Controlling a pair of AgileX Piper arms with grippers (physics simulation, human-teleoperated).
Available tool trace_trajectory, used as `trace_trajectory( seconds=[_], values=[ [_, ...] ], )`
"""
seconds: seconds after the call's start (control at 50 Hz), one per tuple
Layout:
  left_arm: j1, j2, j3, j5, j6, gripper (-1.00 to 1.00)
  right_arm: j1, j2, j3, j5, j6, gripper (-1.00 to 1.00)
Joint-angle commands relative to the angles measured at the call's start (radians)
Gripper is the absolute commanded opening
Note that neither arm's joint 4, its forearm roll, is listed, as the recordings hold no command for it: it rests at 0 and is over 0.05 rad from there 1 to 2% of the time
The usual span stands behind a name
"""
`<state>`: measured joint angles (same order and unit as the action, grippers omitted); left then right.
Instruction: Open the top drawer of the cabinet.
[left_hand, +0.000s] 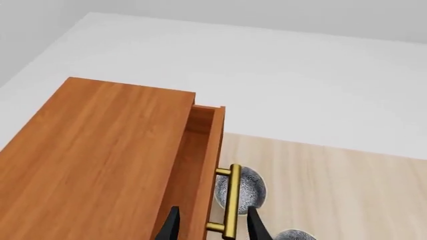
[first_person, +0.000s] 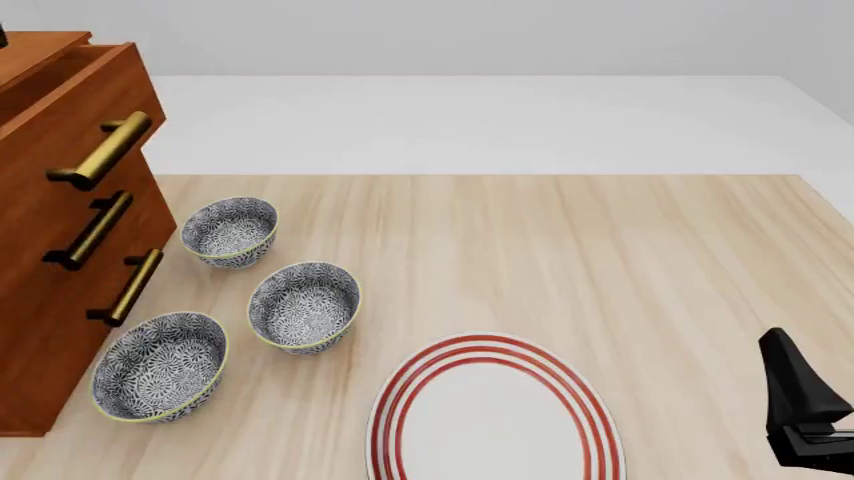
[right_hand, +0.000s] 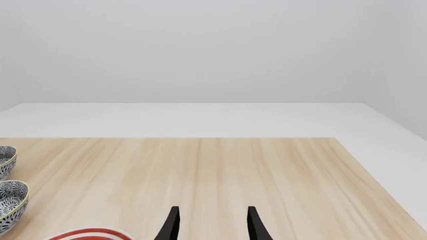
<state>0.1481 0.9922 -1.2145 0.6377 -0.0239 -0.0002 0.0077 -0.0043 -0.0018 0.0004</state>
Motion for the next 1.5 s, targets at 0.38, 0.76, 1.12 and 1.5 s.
trace_trajectory(
  seconds=[0.38, 0.76, 1.12, 1.5],
  values=[
    [0.015, 0.09, 0.062, -0.099, 0.04, 1.0, 0.0, 0.0, 0.0, 0.0, 0.0, 1.0],
    [0.004, 0.132, 0.077, -0.138, 0.045, 1.0, 0.0, 0.0, 0.0, 0.0, 0.0, 1.0],
    [-0.006, 0.16, 0.084, -0.156, 0.039, 1.0, 0.0, 0.0, 0.0, 0.0, 0.0, 1.0],
    [-0.014, 0.178, 0.092, -0.171, 0.048, 1.0, 0.0, 0.0, 0.0, 0.0, 0.0, 1.0]
  ],
)
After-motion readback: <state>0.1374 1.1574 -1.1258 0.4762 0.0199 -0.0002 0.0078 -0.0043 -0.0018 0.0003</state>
